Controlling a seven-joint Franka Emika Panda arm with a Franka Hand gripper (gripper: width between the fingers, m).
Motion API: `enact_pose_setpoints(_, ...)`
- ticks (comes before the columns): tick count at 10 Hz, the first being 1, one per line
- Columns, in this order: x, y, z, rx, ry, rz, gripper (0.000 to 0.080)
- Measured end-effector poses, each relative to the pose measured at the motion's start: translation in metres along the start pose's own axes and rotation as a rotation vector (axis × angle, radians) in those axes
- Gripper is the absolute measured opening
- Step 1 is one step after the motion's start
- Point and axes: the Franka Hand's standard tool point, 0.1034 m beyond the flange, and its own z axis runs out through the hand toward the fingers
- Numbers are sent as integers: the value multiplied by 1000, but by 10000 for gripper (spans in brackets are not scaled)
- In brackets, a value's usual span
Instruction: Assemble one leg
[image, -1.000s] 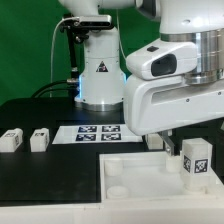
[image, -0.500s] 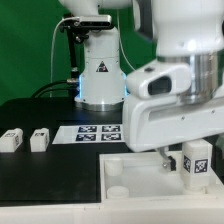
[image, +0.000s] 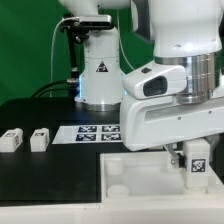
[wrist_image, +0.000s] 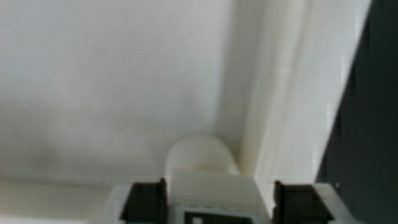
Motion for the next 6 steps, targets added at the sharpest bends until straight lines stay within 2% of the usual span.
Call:
enact_pose_setpoints(4,0,-6,1,9,-3,372,287)
enact_pose_setpoints(5,3,-8,1,17,-4,518,287)
enact_pose_setpoints(6,7,-8,1,41,-7,665,287)
